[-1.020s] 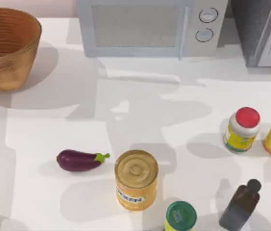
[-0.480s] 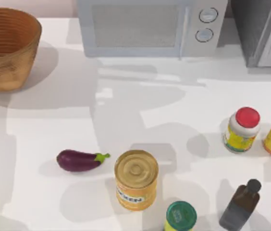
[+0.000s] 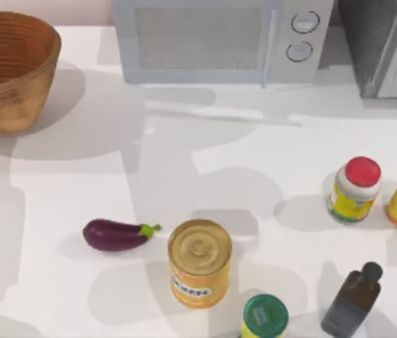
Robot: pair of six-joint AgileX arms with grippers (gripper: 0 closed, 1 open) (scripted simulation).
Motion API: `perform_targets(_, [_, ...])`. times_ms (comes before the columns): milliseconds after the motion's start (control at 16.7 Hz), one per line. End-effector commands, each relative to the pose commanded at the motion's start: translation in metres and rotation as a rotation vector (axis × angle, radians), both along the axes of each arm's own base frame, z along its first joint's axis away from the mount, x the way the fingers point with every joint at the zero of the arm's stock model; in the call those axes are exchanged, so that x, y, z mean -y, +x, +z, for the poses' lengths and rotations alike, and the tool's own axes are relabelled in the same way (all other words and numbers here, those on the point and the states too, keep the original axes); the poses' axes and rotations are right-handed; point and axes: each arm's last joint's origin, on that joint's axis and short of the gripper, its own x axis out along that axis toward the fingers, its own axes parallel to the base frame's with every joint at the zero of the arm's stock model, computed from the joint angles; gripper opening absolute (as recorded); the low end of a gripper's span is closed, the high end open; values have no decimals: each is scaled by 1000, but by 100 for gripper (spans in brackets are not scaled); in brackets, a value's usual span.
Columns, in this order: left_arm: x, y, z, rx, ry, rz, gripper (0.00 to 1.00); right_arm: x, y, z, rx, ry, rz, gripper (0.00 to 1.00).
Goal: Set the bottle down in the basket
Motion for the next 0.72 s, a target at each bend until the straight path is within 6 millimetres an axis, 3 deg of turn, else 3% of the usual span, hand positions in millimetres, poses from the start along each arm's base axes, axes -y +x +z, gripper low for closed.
perform_targets(60, [0, 0, 0, 0, 0, 0, 0, 0, 0, 0, 0, 0, 0, 100])
perform_targets(720, [0, 0, 0, 0, 0, 0, 83, 0, 0, 0, 0, 0, 0, 100])
